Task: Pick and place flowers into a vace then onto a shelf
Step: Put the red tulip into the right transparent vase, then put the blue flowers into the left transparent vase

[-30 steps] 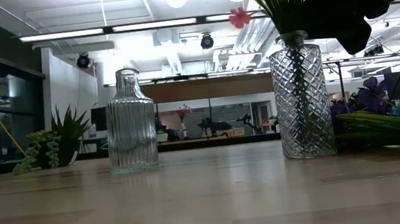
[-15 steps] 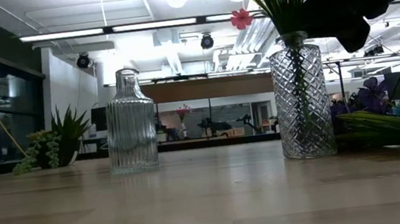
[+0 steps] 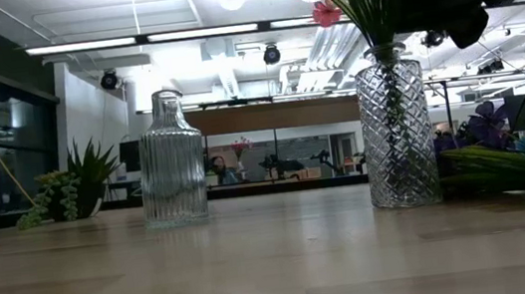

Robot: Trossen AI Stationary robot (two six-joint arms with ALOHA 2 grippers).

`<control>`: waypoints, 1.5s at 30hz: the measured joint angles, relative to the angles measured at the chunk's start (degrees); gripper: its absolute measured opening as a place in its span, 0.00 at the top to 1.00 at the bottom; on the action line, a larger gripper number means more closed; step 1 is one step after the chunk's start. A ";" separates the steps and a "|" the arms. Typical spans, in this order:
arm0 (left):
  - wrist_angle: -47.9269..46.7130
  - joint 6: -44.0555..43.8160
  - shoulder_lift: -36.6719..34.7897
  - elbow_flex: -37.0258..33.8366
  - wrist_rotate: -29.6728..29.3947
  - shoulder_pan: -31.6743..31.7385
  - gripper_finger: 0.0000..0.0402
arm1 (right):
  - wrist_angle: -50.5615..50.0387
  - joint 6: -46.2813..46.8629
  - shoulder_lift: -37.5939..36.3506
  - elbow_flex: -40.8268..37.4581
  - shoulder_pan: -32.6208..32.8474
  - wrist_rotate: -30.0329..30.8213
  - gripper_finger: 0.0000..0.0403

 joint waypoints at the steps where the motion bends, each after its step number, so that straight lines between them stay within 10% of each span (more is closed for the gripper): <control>1: 0.02 0.00 0.00 0.00 0.00 0.00 0.74 | -0.06 0.37 -0.08 0.00 0.01 0.00 0.80; 45: 0.02 0.00 0.01 0.00 -0.02 0.00 0.74 | -21.36 2.06 -17.77 0.04 0.00 -15.35 0.76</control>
